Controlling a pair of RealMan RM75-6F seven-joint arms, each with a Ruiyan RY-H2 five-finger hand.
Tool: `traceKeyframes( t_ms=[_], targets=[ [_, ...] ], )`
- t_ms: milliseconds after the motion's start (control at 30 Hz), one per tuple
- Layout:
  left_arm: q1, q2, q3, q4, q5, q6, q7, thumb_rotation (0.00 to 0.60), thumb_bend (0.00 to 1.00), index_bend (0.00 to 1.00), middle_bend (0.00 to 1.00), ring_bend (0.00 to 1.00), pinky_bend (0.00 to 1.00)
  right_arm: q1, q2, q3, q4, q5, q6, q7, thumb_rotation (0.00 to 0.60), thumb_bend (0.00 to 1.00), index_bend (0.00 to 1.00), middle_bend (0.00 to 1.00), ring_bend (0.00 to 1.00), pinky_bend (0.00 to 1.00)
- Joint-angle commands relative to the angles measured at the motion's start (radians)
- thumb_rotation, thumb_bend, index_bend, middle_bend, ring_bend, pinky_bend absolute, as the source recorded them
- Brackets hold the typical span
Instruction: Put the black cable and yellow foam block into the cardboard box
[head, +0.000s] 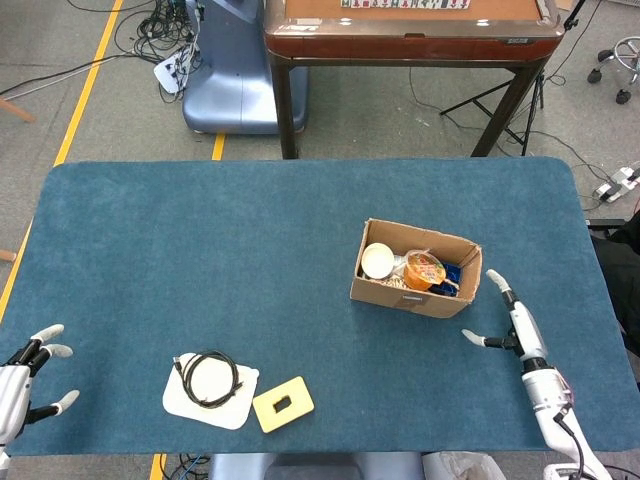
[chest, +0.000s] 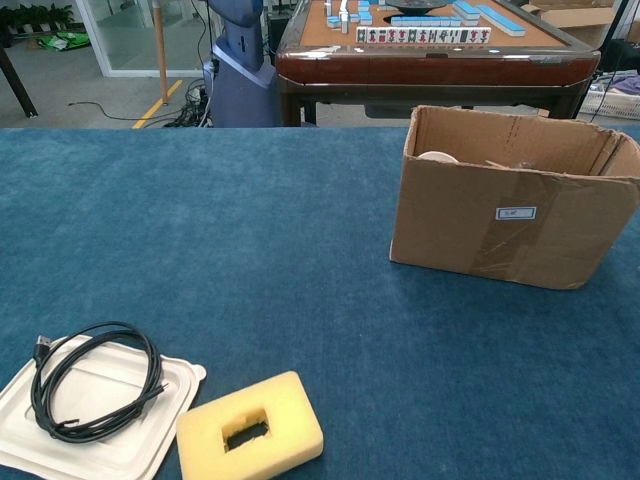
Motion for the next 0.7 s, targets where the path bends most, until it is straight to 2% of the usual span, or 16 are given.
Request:
traceKeyframes(
  t_ms=[33, 400, 700],
  targets=[
    [0.0, 0.001, 0.0, -0.001, -0.002, -0.002, 0.0, 0.6, 0.07, 0.41, 0.19, 0.36, 0.61, 0.016, -0.006, 0.003, -0.013, -0.012, -0.014, 0.0, 0.6, 0.0, 0.01, 0.0, 0.0, 0.0],
    [0.003, 0.008, 0.002, -0.007, -0.005, -0.001, -0.002, 0.6, 0.07, 0.41, 0.19, 0.36, 0.61, 0.089, -0.016, 0.026, -0.096, -0.028, -0.067, -0.069, 0.6, 0.0, 0.01, 0.0, 0.0, 0.0],
    [0.009, 0.019, 0.002, -0.013, -0.015, -0.001, -0.009, 0.6, 0.07, 0.42, 0.19, 0.36, 0.61, 0.168, -0.013, 0.059, -0.178, 0.008, -0.154, -0.178, 0.6, 0.0, 0.01, 0.0, 0.0, 0.0]
  ],
)
